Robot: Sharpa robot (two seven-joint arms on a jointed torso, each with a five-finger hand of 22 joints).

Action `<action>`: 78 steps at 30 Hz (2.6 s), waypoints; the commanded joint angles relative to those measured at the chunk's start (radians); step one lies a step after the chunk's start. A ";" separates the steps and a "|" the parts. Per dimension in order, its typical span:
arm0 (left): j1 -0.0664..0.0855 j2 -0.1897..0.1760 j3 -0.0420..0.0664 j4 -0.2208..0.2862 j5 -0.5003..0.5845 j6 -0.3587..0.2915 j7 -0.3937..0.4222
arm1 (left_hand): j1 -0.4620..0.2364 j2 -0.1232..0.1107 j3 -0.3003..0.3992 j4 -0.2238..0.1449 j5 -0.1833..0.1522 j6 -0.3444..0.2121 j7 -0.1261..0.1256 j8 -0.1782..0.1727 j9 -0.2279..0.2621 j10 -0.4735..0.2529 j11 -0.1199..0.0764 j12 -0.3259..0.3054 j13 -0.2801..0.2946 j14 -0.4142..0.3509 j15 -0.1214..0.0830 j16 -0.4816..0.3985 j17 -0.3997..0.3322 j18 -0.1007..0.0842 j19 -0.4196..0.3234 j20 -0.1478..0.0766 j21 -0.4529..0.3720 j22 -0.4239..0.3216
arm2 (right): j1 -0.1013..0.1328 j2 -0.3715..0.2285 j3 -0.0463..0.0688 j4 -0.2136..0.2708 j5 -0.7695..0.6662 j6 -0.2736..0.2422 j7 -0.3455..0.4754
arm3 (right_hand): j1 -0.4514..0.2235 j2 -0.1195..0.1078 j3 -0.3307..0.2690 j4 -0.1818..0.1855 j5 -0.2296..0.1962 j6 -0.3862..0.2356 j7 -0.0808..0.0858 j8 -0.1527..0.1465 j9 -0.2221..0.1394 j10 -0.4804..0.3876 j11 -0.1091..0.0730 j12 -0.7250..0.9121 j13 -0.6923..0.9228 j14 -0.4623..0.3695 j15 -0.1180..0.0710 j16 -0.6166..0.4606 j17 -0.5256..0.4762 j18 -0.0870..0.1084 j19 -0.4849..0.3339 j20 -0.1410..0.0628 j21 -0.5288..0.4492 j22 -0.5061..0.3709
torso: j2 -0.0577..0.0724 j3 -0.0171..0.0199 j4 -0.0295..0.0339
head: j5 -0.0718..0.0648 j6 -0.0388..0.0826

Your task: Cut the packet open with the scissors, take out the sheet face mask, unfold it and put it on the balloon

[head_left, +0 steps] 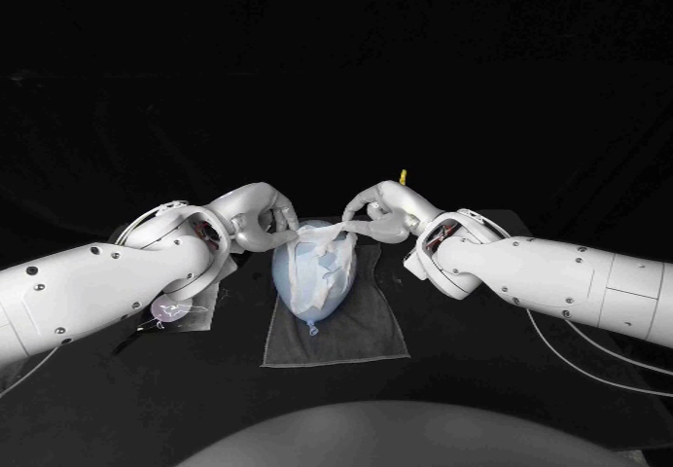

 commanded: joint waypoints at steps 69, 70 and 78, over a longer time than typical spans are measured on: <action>0.063 0.023 0.025 -0.100 0.049 0.001 -0.024 | -0.068 -0.004 0.094 -0.089 0.002 -0.008 -0.004 0.013 0.092 0.011 -0.003 0.013 0.021 0.008 -0.001 0.003 0.002 -0.023 0.018 -0.001 0.018 0.019 | 0.023 0.171 0.002 -0.209 0.031 -0.135 -0.016 | -0.004 0.010 0.013 -0.004 0.004 0.001 -0.002 0.010 0.041 0.105 -0.007 0.004 0.263 0.105 -0.008 0.007 0.263 0.012 -0.006 -0.001 -0.023 -0.013 | 0.001 0.0002 -0.0015 | 0.008 0.000; 0.063 0.026 0.024 -0.103 0.048 0.001 -0.025 | -0.068 -0.004 0.094 -0.089 0.002 -0.008 -0.004 0.013 0.092 0.011 -0.003 0.013 0.021 0.008 -0.001 0.003 0.002 -0.023 0.018 -0.001 0.018 0.019 | 0.023 0.174 0.001 -0.213 0.029 -0.129 -0.020 | -0.004 0.010 0.013 -0.004 0.004 0.001 -0.002 0.010 0.041 0.105 -0.007 0.004 0.263 0.105 -0.008 0.007 0.263 0.012 -0.006 -0.001 -0.023 -0.013 | 0.001 0.0000 -0.0018 | 0.009 0.000; 0.062 0.054 0.014 -0.130 0.047 0.007 -0.043 | -0.071 -0.004 0.095 -0.090 0.002 -0.008 -0.004 0.013 0.093 0.011 -0.003 0.014 0.021 0.007 -0.001 0.002 0.001 -0.023 0.018 -0.001 0.018 0.019 | 0.024 0.204 -0.001 -0.250 0.000 -0.046 -0.082 | -0.009 0.007 0.019 -0.005 0.004 -0.007 0.000 0.012 0.043 0.097 -0.006 -0.007 0.254 0.105 -0.007 0.007 0.263 0.015 -0.013 -0.001 -0.039 -0.023 | 0.001 0.0007 -0.0013 | 0.009 0.000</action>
